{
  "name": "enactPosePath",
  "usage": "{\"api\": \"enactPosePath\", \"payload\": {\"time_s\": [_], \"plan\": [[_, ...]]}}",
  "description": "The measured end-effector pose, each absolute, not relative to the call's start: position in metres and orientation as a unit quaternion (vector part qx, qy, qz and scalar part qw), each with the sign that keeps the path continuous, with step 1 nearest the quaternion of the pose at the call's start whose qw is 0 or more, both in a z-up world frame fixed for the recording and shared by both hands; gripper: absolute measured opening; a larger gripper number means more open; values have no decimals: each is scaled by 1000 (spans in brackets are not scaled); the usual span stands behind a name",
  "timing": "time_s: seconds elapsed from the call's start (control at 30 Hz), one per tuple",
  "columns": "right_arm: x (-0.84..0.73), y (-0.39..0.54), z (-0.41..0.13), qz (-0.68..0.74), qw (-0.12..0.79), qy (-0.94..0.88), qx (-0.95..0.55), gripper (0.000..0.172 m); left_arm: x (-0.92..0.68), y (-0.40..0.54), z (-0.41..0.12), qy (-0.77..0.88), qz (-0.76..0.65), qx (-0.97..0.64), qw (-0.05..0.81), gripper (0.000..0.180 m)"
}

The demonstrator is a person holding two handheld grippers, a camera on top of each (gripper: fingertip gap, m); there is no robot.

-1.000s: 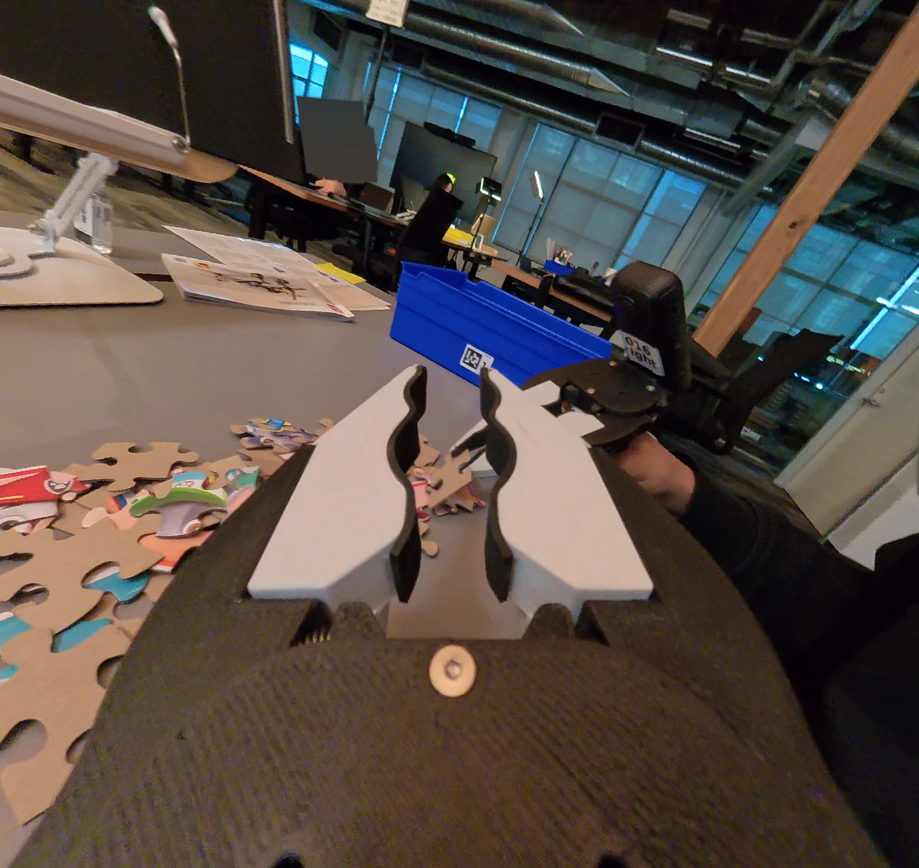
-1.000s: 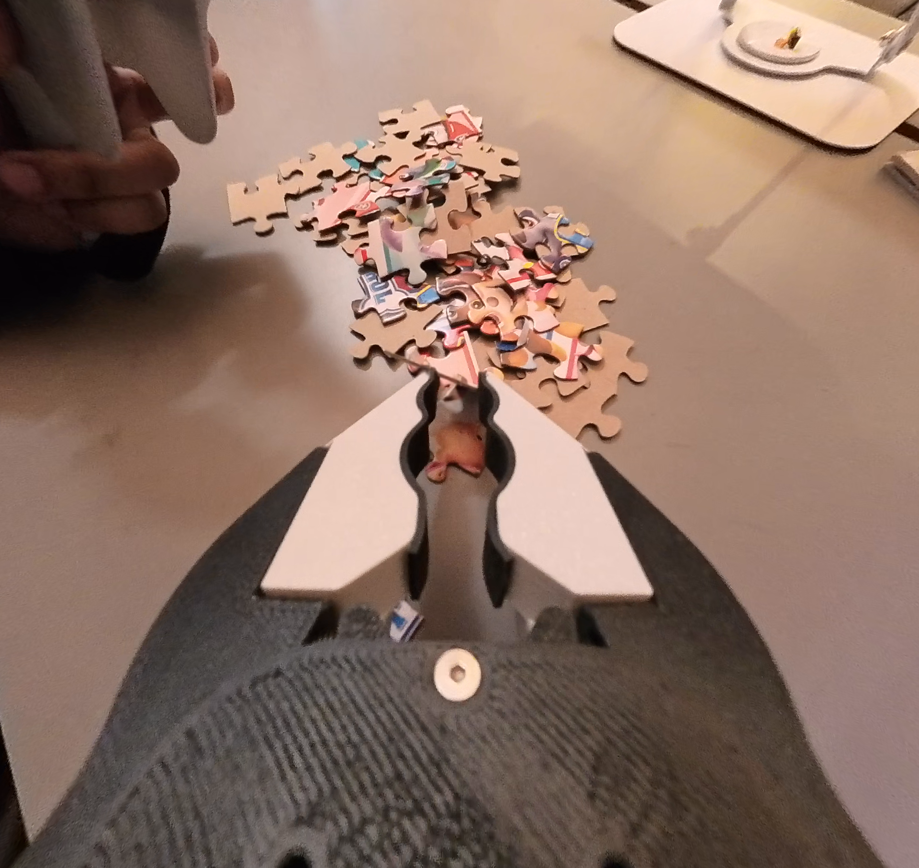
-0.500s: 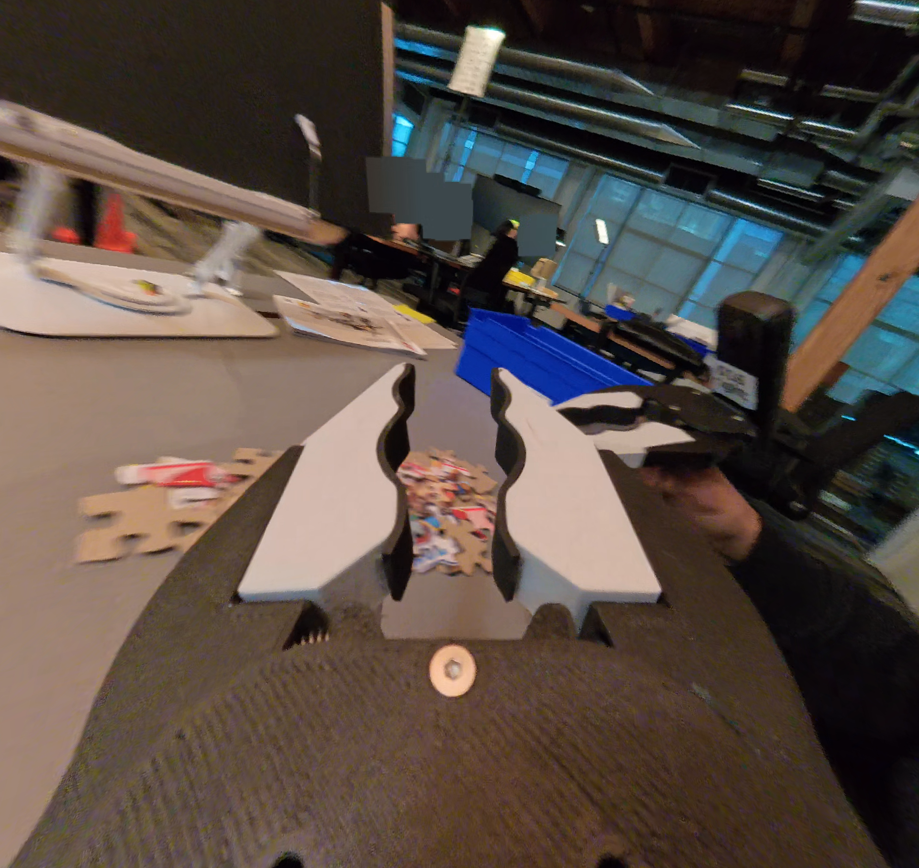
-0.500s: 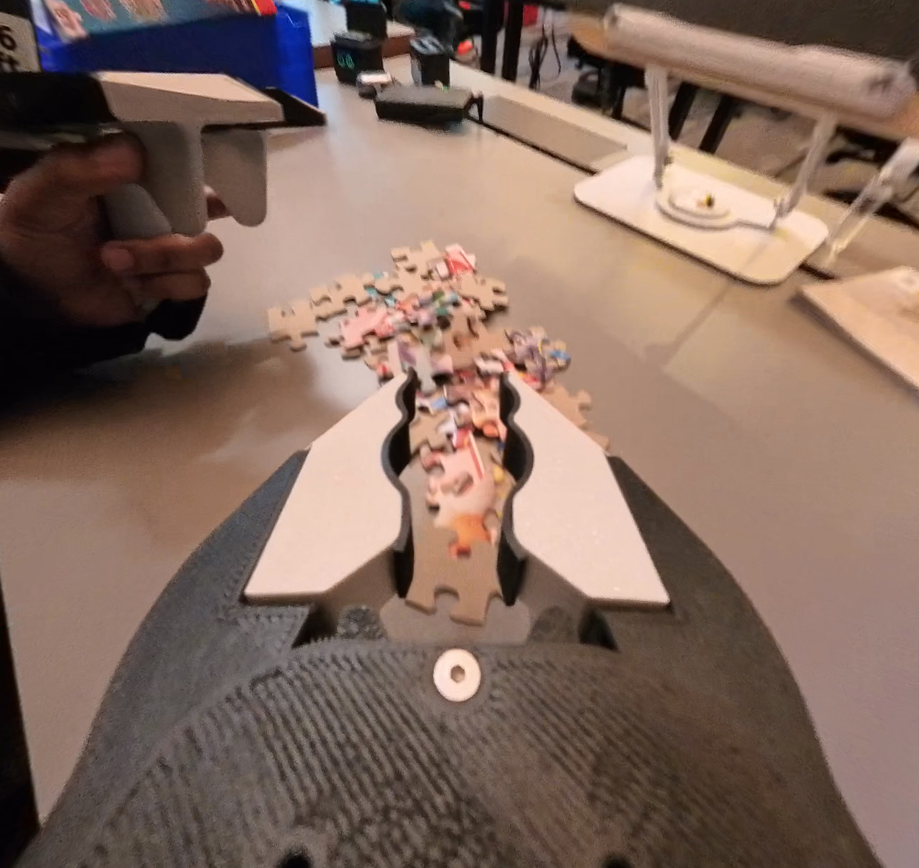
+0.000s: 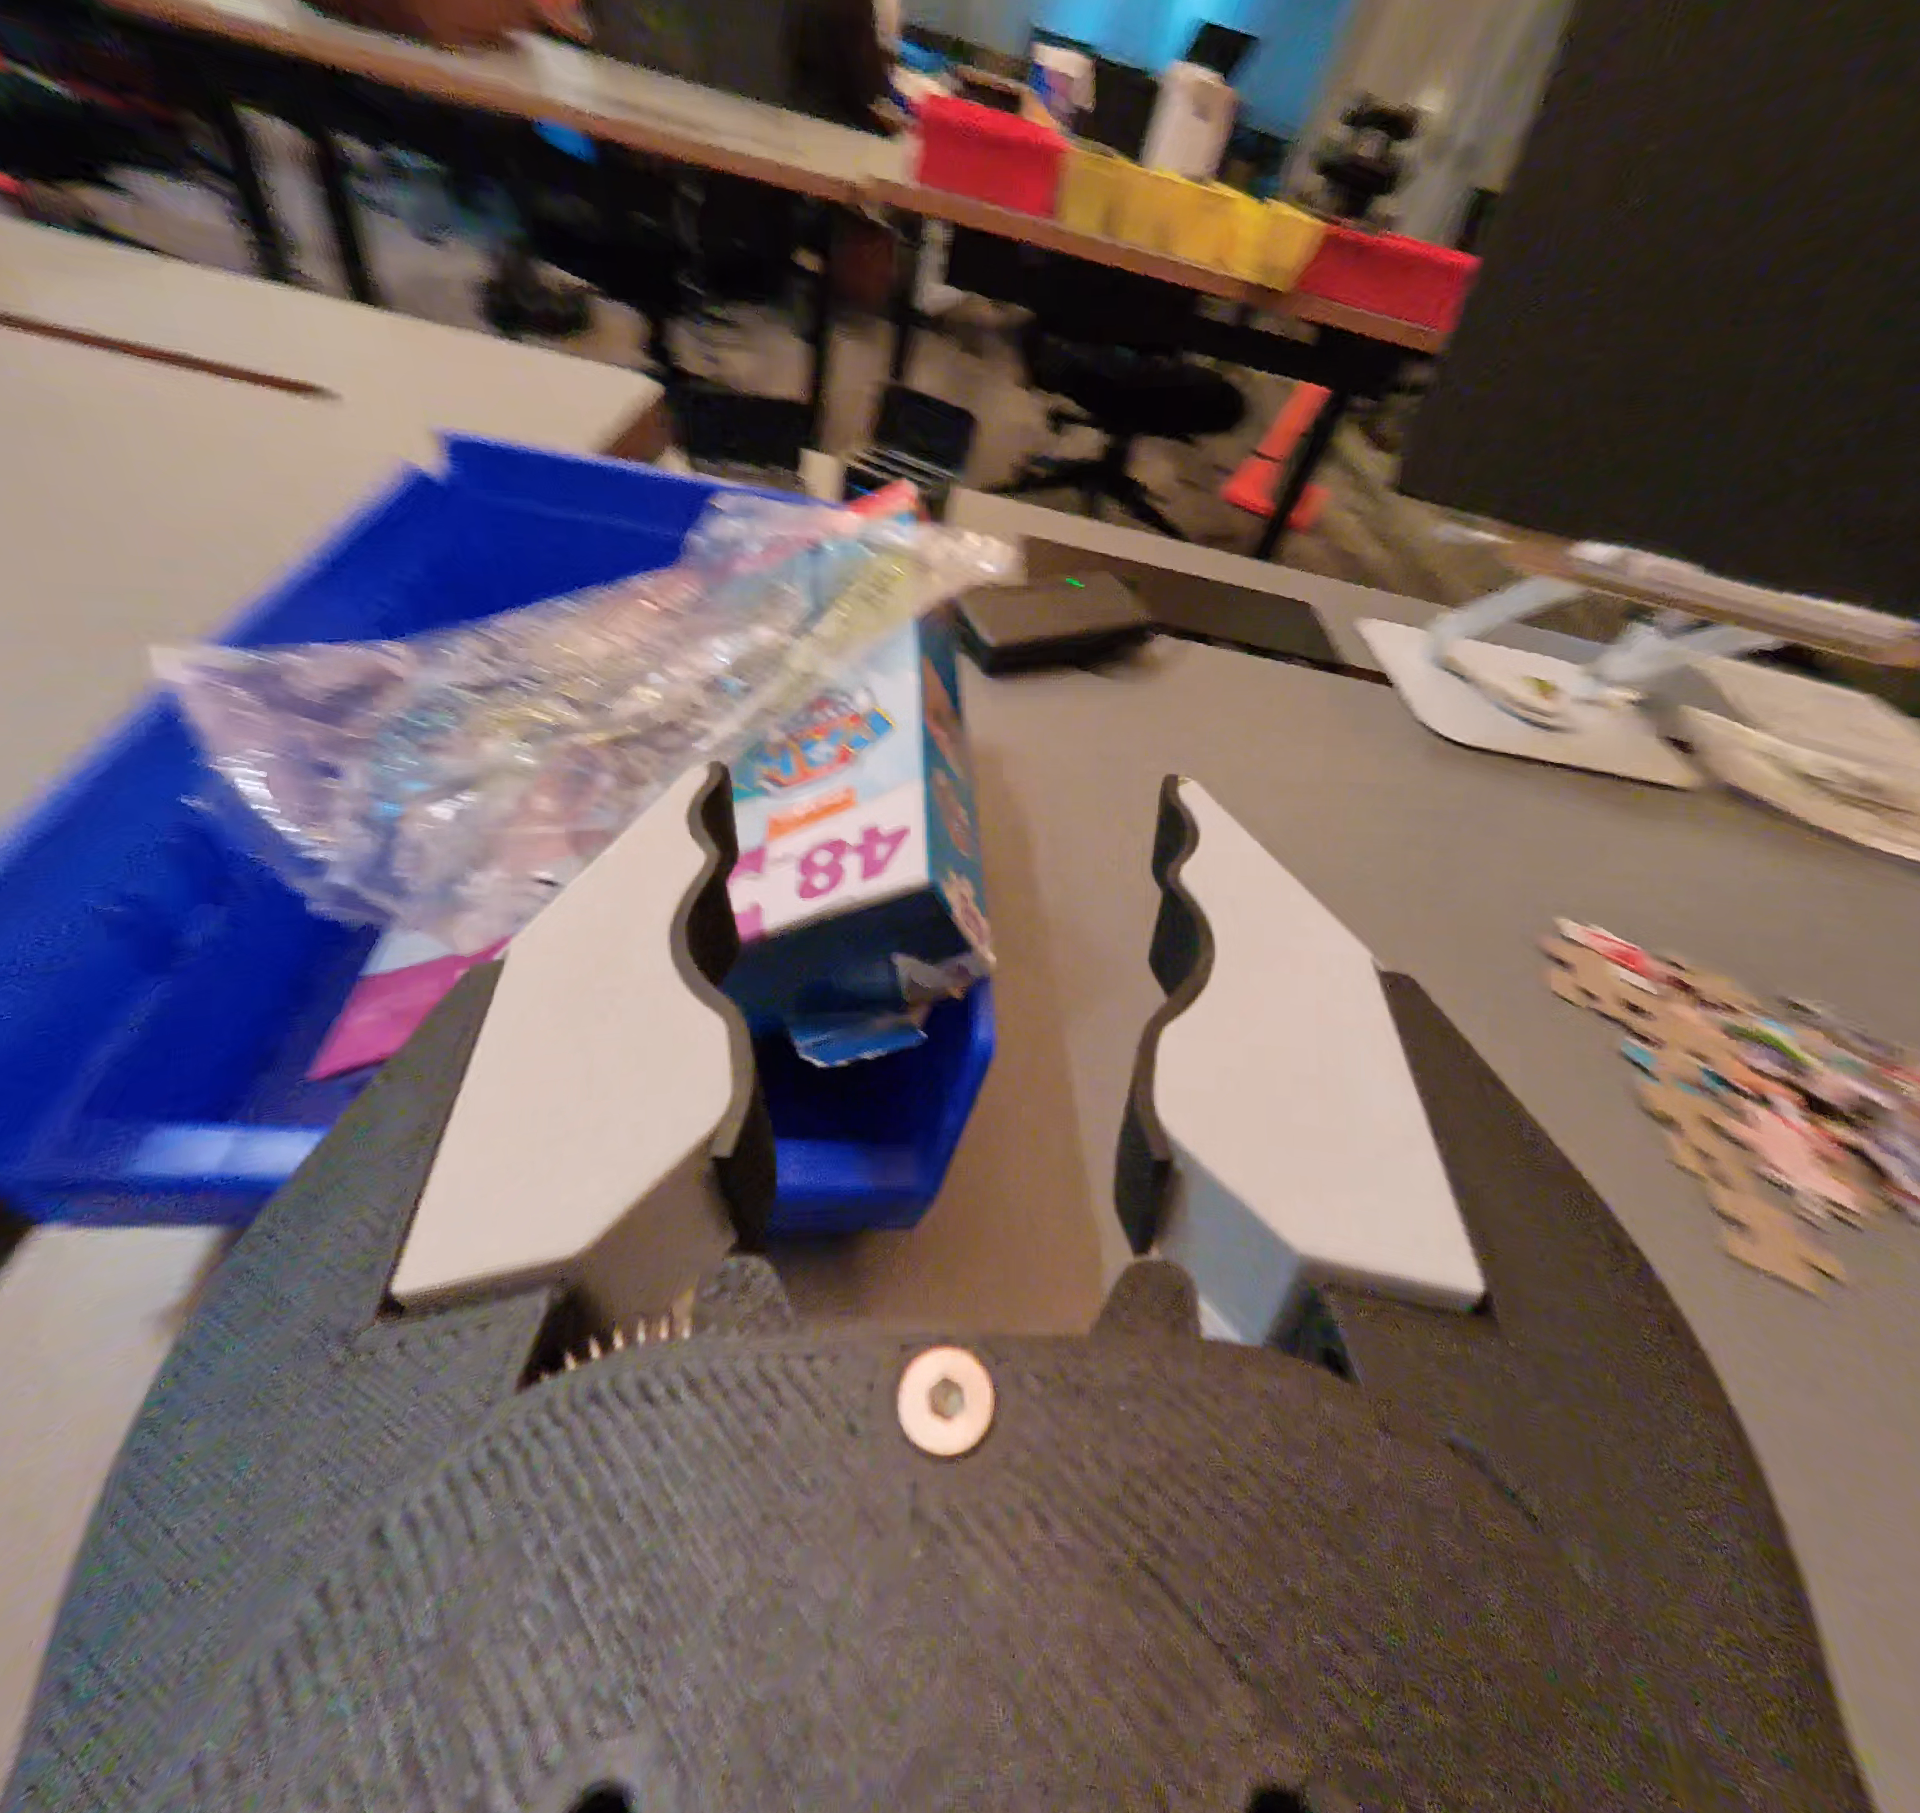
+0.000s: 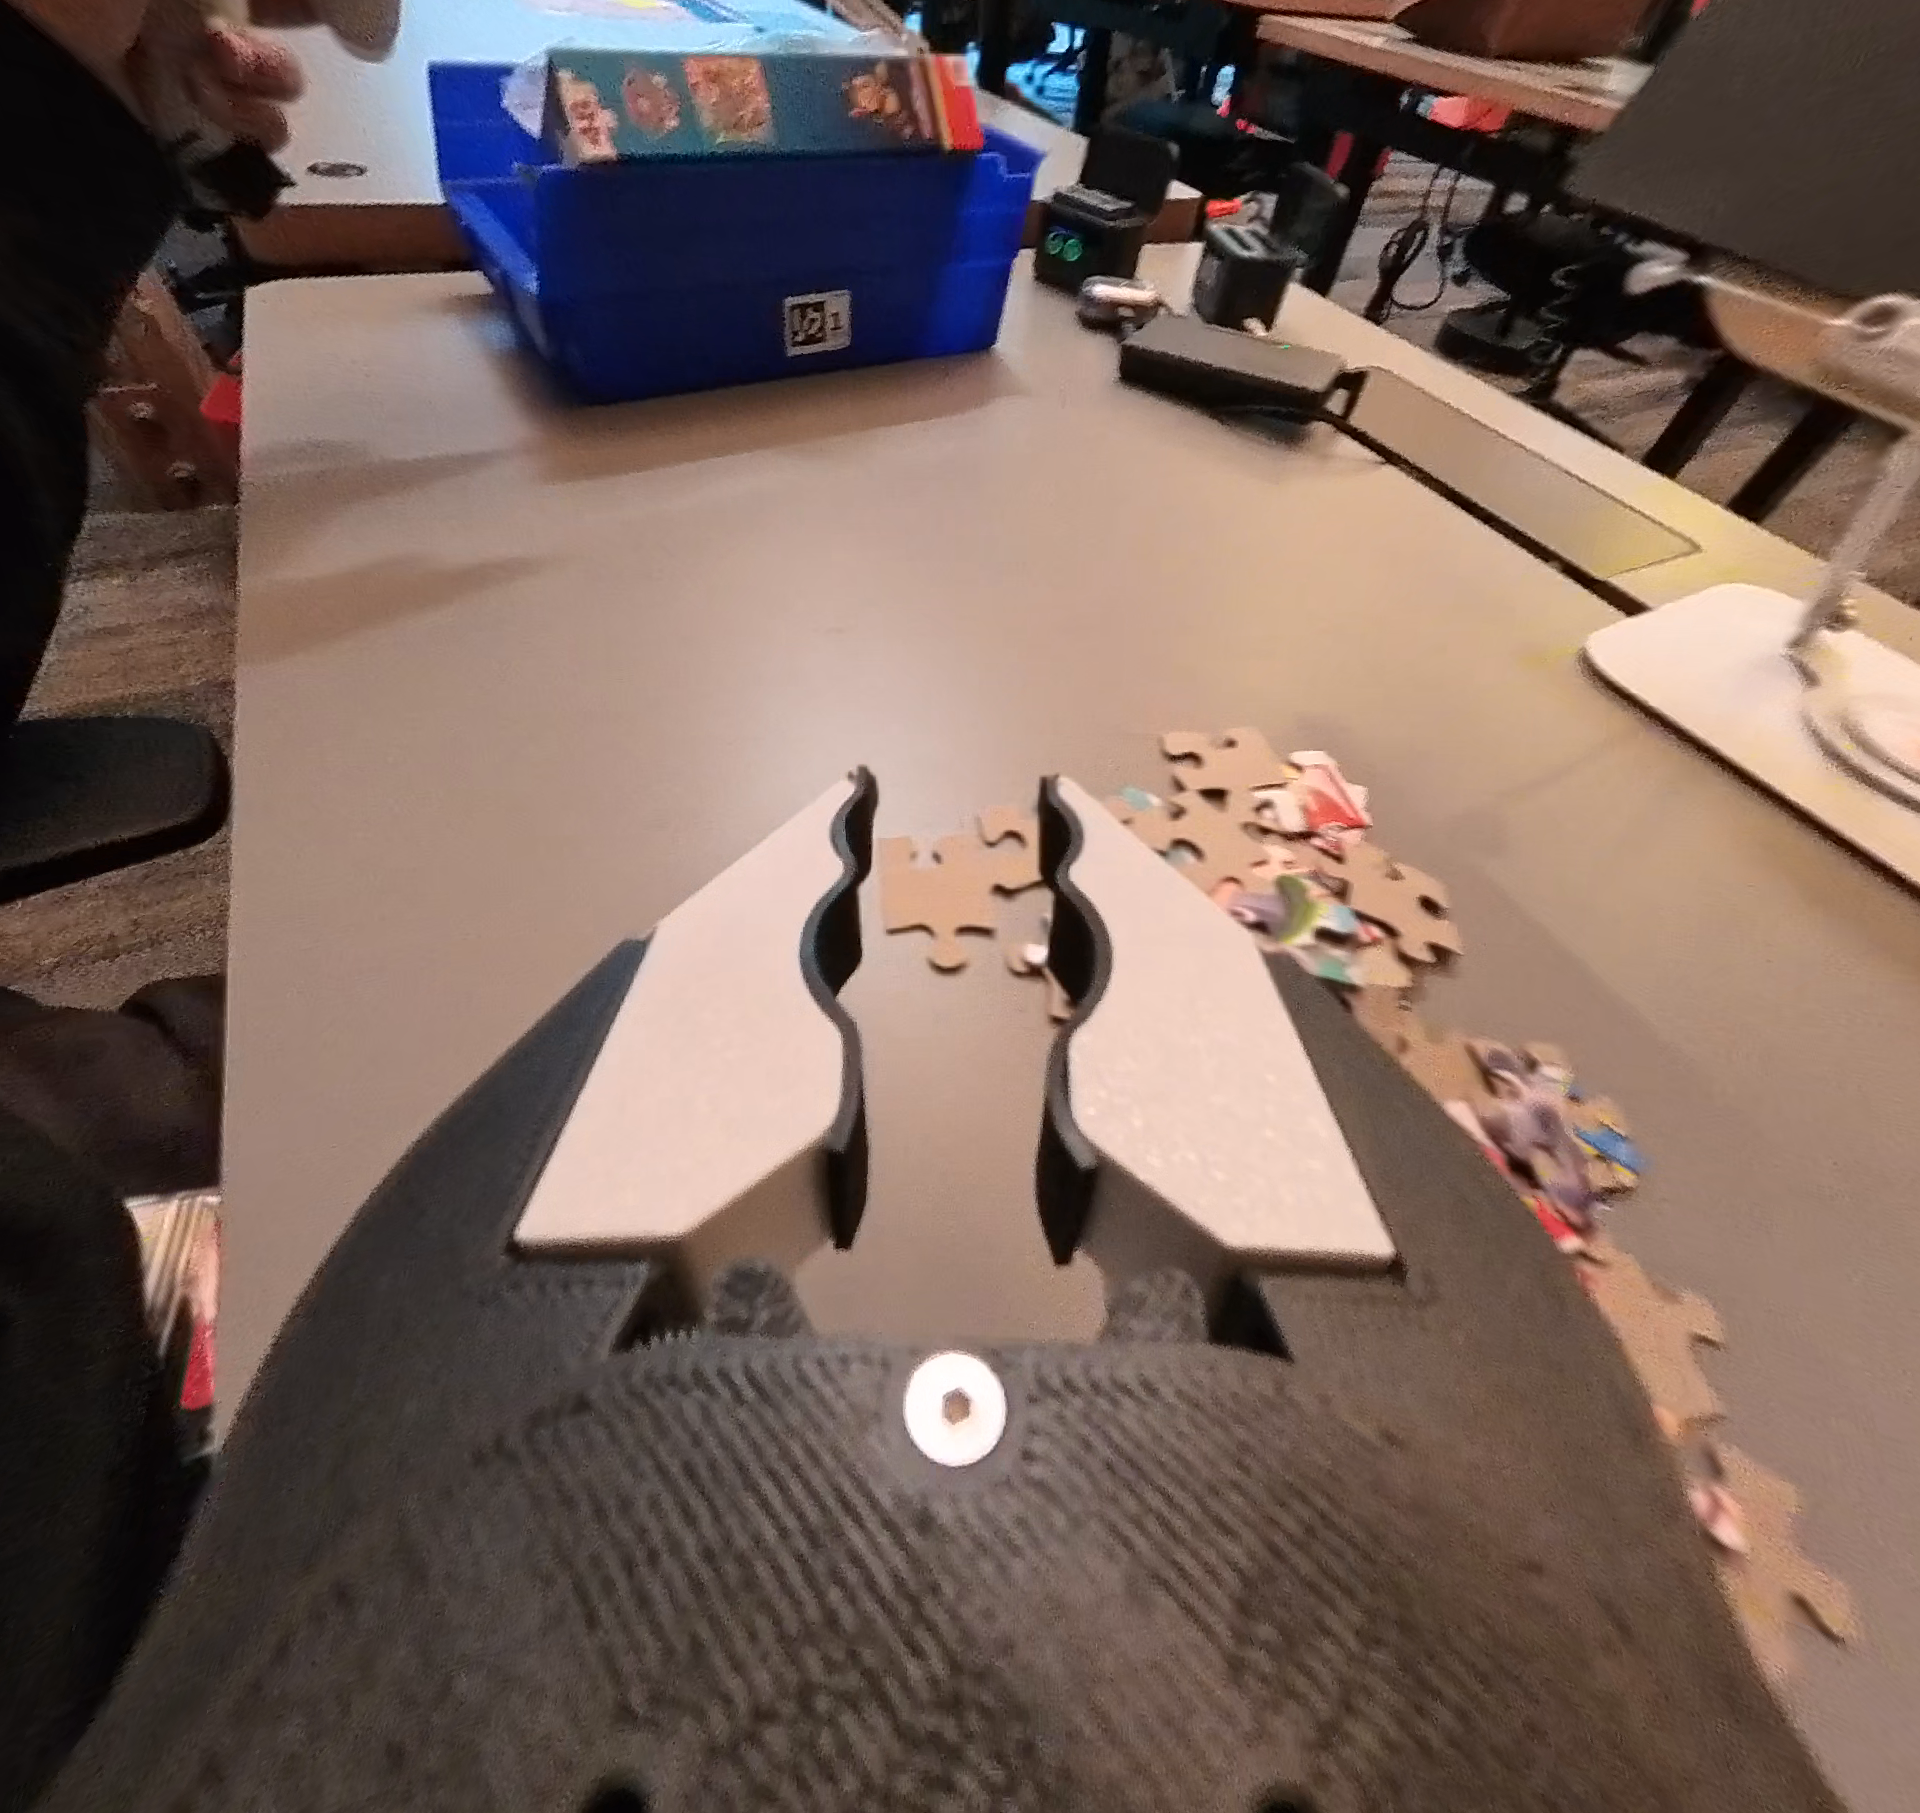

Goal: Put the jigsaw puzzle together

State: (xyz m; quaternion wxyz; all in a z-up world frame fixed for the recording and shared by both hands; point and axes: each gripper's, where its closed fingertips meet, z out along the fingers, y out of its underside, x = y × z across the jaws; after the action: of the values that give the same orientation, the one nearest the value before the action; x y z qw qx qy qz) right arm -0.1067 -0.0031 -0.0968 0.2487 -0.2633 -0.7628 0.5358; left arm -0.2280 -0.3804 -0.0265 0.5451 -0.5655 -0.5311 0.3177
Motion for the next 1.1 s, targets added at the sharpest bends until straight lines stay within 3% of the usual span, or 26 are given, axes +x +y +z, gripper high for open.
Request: {"api": "enactPosePath", "payload": {"time_s": [0.07,0.2,0.43,0.57,0.77,0.8,0.83,1.1], "plan": [[-101,-15,-99,535,248,-768,-249,30,-225,-380,-34,-524,294,-586,544,78],[-96,-23,-92,521,270,-778,-223,30,-213,-406,-26,-502,393,-612,468,74],[-95,-9,-65,520,315,-767,-204,29,-214,-426,-99,-415,442,-759,237,78],[-93,-9,-62,525,315,-764,-204,29,-234,-423,-99,-370,469,-763,247,71],[-89,-7,-56,508,336,-769,-193,29,-263,-418,-117,-273,509,-804,140,66],[-88,-4,-53,509,340,-767,-193,29,-266,-419,-120,-274,507,-807,132,62],[-88,-2,-50,511,343,-764,-195,29,-268,-421,-117,-275,516,-800,132,46],[-86,16,-48,521,349,-750,-210,29,-237,-429,-17,-284,608,-701,240,41]]}}
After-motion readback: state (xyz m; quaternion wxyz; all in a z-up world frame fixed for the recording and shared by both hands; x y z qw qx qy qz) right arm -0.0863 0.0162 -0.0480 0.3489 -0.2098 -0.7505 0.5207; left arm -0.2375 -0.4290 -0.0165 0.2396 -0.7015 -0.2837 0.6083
